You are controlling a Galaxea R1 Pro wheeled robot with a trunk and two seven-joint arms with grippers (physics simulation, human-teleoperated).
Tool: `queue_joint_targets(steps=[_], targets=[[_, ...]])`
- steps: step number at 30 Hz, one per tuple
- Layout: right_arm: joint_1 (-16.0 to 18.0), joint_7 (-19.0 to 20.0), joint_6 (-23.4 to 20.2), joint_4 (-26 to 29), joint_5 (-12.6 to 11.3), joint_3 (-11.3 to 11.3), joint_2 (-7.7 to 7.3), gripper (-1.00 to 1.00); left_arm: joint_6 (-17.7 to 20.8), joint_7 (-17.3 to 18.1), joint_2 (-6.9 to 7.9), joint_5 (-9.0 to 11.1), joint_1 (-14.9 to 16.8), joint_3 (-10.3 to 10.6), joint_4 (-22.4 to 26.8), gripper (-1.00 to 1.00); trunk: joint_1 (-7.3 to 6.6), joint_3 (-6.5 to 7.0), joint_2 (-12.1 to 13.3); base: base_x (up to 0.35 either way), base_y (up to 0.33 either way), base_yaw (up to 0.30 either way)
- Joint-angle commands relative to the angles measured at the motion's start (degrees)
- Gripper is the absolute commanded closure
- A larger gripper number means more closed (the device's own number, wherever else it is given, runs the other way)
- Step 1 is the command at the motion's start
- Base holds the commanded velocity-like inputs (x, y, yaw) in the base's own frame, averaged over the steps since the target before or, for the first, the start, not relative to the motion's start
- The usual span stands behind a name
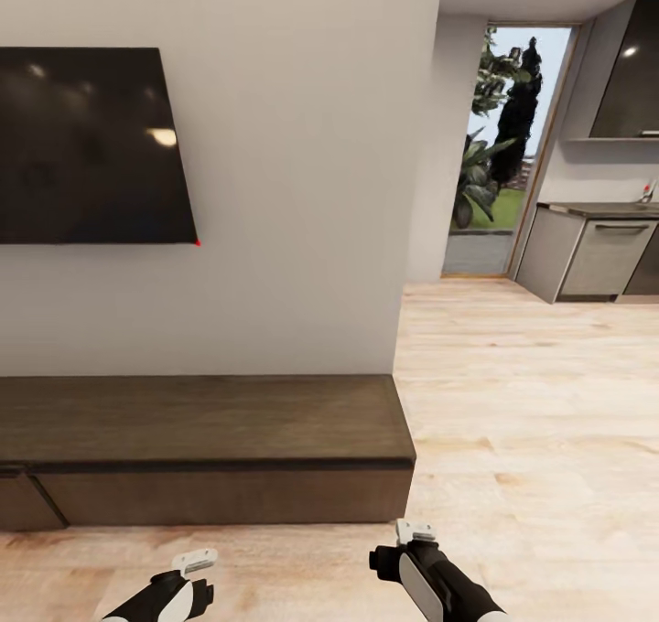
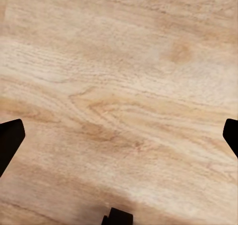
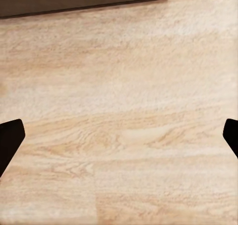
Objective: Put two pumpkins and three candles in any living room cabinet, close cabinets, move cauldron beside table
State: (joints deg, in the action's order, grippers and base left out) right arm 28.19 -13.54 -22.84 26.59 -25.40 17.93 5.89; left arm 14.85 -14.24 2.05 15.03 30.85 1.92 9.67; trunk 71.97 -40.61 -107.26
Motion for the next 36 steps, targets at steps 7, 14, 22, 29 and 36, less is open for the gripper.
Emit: queue_joint_targets(steps=[7,14,22,29,36], targets=[[-0.02,0.0,-0.01,-0.05,0.0,0.0,0.0,-1.0,0.0,0.0,0.05,0.0,0.0,-0.03,0.0,-1.0,-1.54,1.26,2.82,0.0,0.0,0.0],[-0.01,0.0,-0.01,-0.05,0.0,0.0,0.0,-1.0,0.0,0.0,0.06,0.0,0.0,0.01,0.0,-1.0,-3.08,2.52,5.63,0.0,0.0,0.0],[-0.05,0.0,-0.01,-0.05,0.0,0.0,0.0,-1.0,0.0,0.0,0.05,0.0,0.0,0.01,0.0,-1.0,-4.84,3.95,8.84,0.0,0.0,0.0],[-0.01,0.03,-0.01,-0.05,0.0,0.0,0.0,-1.0,0.0,0.0,-0.03,0.0,0.0,0.1,0.0,-1.0,-6.38,5.21,11.65,0.0,0.0,0.0],[-0.06,0.0,0.62,-1.21,0.0,0.07,0.0,-1.0,-0.01,0.0,-0.03,0.0,0.0,0.1,0.0,-1.0,-7.91,6.47,14.45,0.0,0.0,0.0]])
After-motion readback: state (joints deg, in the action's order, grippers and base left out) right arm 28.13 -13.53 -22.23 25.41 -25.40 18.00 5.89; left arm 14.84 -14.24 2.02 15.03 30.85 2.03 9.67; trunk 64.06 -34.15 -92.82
